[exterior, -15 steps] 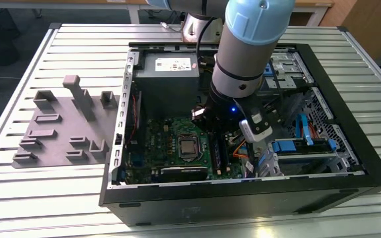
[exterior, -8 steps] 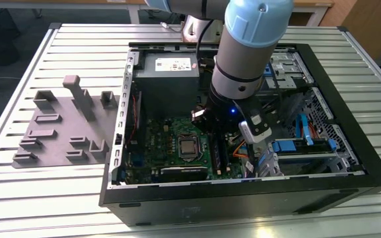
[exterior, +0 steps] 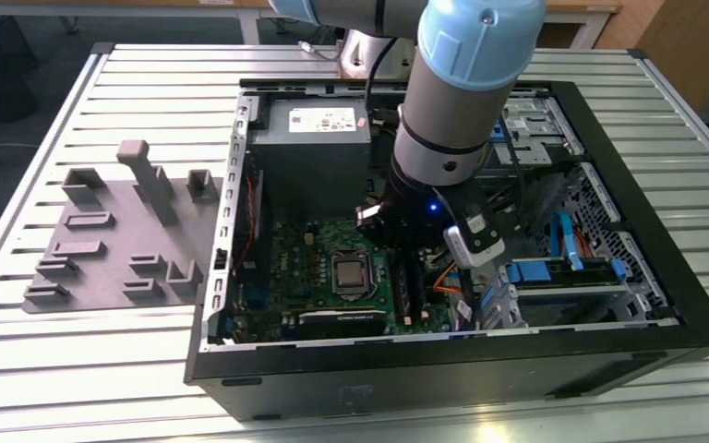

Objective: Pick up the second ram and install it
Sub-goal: 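Press down the second ram until it locks into place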

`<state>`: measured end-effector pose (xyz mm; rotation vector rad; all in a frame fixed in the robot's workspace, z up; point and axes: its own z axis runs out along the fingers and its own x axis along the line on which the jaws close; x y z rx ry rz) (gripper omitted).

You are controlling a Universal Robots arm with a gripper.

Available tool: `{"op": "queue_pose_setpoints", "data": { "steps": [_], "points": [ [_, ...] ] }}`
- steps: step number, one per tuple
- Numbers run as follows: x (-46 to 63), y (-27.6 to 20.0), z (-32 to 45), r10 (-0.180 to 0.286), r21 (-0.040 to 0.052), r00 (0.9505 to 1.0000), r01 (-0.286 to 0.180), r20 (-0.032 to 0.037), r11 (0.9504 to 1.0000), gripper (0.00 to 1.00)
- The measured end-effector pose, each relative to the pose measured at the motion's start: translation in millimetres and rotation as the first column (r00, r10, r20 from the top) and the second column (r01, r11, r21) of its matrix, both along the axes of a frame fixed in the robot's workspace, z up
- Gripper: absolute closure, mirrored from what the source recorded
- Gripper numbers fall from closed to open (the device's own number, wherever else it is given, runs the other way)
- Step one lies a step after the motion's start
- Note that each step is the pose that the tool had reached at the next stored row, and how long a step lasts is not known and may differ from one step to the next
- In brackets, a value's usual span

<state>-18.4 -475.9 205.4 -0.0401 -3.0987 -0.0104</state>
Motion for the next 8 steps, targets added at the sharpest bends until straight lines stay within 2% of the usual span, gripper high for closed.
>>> {"op": "queue_pose_setpoints", "data": {
  "steps": [1, 5, 8],
  "points": [
    [0.0, 0.0, 0.0, 0.000, 0.0000, 1.0000, 0.000, 0.0001, 1.0000, 0.79],
    [0.0, 0.0, 1.4, 0.000, -0.0001, 1.0000, 0.000, 0.0001, 1.0000, 0.79],
    [0.0, 0.0, 8.5, 0.000, 0.0001, 1.0000, 0.000, 0.0001, 1.0000, 0.79]
  ]
}}
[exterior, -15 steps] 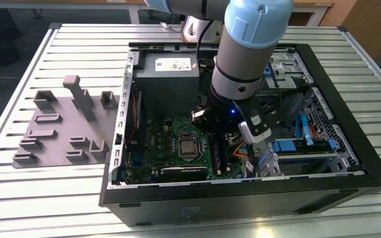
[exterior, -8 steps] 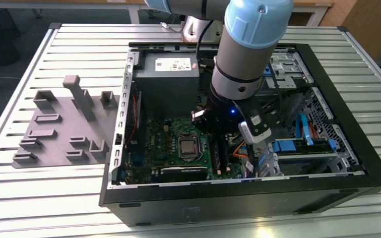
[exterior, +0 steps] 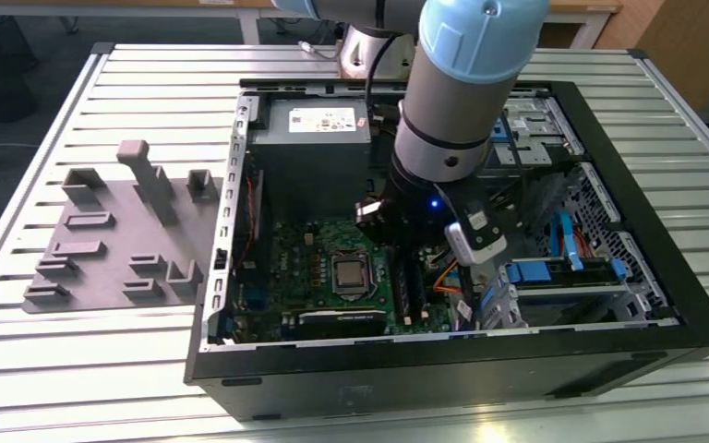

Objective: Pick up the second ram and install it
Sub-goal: 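Press down the second ram until it locks into place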

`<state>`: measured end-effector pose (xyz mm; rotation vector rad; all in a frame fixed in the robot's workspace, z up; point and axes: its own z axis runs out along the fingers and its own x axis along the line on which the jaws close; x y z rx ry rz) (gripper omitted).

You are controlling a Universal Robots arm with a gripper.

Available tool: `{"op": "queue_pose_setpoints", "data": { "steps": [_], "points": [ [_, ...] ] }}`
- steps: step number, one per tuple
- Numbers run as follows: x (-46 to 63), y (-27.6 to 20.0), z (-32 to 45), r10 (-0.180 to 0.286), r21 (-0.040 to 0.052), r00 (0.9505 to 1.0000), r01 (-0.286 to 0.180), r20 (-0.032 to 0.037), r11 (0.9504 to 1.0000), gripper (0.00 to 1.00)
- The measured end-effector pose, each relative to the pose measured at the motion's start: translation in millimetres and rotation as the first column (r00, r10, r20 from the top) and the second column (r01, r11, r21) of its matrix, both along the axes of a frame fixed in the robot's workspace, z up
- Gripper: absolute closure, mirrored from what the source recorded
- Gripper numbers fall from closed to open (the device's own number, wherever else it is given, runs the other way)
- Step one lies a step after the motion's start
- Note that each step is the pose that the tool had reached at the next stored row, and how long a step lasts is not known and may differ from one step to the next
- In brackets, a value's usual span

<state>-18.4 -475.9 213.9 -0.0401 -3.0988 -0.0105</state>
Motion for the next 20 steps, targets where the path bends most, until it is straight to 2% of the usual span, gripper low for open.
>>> {"op": "queue_pose_setpoints", "data": {
  "steps": [3, 5, 7, 8, 10, 16, 20],
  "points": [
    [0.0, 0.0, 9.2, 0.000, 0.0000, 1.0000, 0.000, -0.0003, 1.0000, 0.79],
    [0.0, 0.0, 12.5, 0.000, -0.0001, 1.0000, 0.000, -0.0004, 1.0000, 0.79],
    [0.0, 0.1, 12.5, 0.000, 0.0002, 1.0000, 0.000, -0.0009, 1.0000, 0.80],
    [0.1, 0.0, 12.6, 0.000, 0.0001, 1.0000, 0.000, -0.0010, 1.0000, 0.87],
    [0.0, 0.0, 12.6, 0.000, 0.0000, 1.0000, 0.000, -0.0011, 1.0000, 0.89],
    [0.0, 0.0, 12.1, 0.000, 0.0016, 1.0000, 0.000, -0.0013, 1.0000, 0.89],
    [0.0, 0.0, 7.1, 0.000, 0.0045, 1.0000, 0.000, -0.0013, 1.0000, 0.89]
  ]
}}
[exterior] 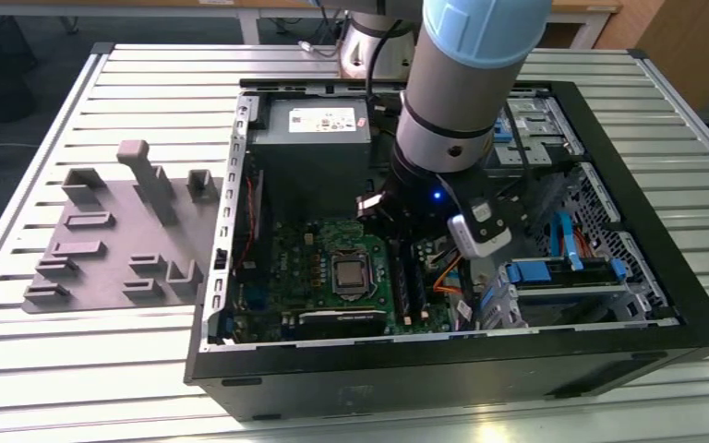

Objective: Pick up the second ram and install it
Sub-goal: 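Press down the second ram until it locks into place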

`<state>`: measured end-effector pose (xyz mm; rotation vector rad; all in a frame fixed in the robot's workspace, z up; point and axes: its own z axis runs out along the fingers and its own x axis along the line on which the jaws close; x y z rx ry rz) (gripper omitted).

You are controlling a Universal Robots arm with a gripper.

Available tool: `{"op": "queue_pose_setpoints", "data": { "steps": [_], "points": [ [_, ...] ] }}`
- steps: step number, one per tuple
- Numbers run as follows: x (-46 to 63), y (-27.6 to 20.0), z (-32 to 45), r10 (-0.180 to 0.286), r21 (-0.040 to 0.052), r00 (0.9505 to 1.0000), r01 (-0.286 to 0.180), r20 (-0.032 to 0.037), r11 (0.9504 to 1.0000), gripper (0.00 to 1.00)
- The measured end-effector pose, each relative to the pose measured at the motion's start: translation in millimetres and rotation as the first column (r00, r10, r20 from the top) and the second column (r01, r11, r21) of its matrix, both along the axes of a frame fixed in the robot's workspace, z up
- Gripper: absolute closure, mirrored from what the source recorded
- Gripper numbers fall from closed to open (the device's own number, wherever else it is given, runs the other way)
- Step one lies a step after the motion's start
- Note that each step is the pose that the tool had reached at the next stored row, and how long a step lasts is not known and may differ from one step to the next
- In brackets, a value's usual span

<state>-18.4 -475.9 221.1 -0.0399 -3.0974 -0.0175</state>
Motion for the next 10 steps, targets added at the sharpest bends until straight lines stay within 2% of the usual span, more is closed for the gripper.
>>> {"op": "queue_pose_setpoints", "data": {
  "steps": [6, 10],
  "points": [
    [0.0, -0.1, -6.8, 0.000, -0.0006, 1.0000, 0.000, -0.0003, 1.0000, 0.89],
    [0.1, 0.2, -5.2, 0.000, -0.0001, 1.0000, 0.000, 0.0001, 1.0000, 0.89]
  ]
}}
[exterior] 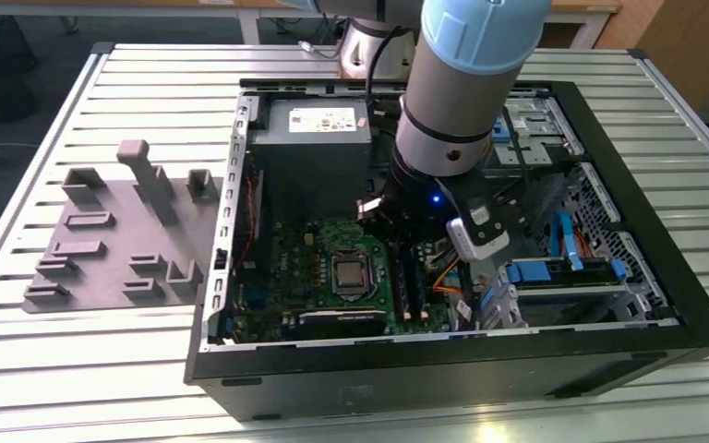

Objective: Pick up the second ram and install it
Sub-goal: 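Press down the second ram until it locks into place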

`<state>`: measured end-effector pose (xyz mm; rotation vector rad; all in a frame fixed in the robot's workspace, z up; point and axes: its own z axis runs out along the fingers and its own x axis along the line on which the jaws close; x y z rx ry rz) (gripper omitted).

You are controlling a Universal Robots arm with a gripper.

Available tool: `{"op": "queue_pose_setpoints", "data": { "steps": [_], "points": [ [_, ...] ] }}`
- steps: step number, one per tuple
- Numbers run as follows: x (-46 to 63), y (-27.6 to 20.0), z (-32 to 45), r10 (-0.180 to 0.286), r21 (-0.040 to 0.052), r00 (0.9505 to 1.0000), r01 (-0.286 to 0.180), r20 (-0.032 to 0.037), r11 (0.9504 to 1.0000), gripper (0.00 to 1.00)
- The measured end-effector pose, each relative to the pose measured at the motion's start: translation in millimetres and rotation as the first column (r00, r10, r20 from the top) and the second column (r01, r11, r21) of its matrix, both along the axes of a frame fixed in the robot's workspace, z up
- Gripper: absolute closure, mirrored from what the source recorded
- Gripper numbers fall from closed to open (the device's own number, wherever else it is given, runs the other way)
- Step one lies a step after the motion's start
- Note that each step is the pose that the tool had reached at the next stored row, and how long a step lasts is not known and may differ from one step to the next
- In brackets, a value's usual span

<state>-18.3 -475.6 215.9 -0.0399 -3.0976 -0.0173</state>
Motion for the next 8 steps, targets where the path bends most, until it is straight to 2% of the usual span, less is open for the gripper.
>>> {"op": "queue_pose_setpoints", "data": {
  "steps": [2, 4, 8],
  "points": [
    [0.1, 0.3, 5.4, 0.000, 0.0030, 1.0000, 0.000, 0.0008, 1.0000, 0.89],
    [-0.1, -0.2, 13.1, 0.000, 0.0004, 1.0000, 0.000, 0.0000, 1.0000, 0.89],
    [-0.1, -0.2, 15.3, 0.000, 0.0006, 1.0000, 0.000, 0.0000, 1.0000, 0.89]
  ]
}}
